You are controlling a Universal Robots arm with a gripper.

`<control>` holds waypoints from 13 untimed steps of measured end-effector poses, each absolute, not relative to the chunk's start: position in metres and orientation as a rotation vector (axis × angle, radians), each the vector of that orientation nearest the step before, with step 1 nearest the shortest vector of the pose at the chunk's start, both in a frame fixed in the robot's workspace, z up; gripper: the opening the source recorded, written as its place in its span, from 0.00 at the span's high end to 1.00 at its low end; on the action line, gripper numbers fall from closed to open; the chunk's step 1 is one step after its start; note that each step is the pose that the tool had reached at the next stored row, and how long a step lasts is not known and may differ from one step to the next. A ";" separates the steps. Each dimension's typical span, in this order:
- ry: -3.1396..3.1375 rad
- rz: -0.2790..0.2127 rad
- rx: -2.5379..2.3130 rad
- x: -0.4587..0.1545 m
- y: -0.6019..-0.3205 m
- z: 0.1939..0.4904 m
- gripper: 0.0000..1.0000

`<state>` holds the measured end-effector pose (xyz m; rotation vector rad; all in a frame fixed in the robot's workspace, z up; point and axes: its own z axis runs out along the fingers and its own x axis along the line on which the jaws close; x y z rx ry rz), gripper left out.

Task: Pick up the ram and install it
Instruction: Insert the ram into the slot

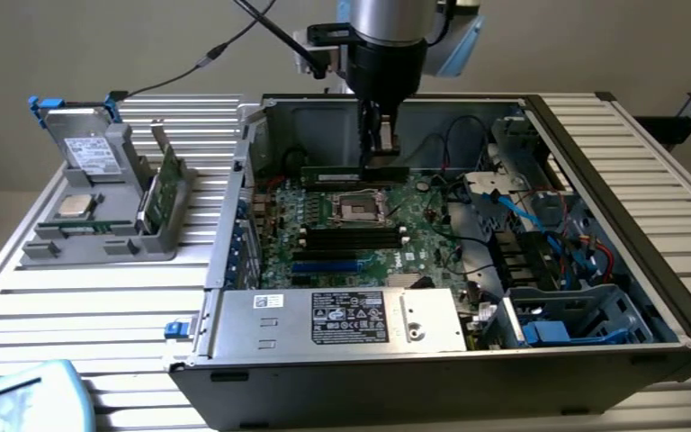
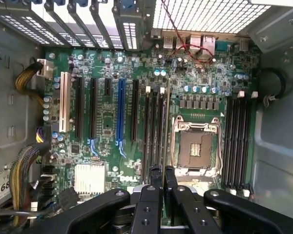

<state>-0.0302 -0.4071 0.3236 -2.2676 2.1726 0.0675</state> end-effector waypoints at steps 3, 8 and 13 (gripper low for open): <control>2.173 0.067 -2.268 -0.024 -0.407 0.318 0.86; 2.173 0.067 -2.267 -0.022 -0.407 0.309 0.86; 2.174 0.067 -2.267 -0.023 -0.407 0.300 0.86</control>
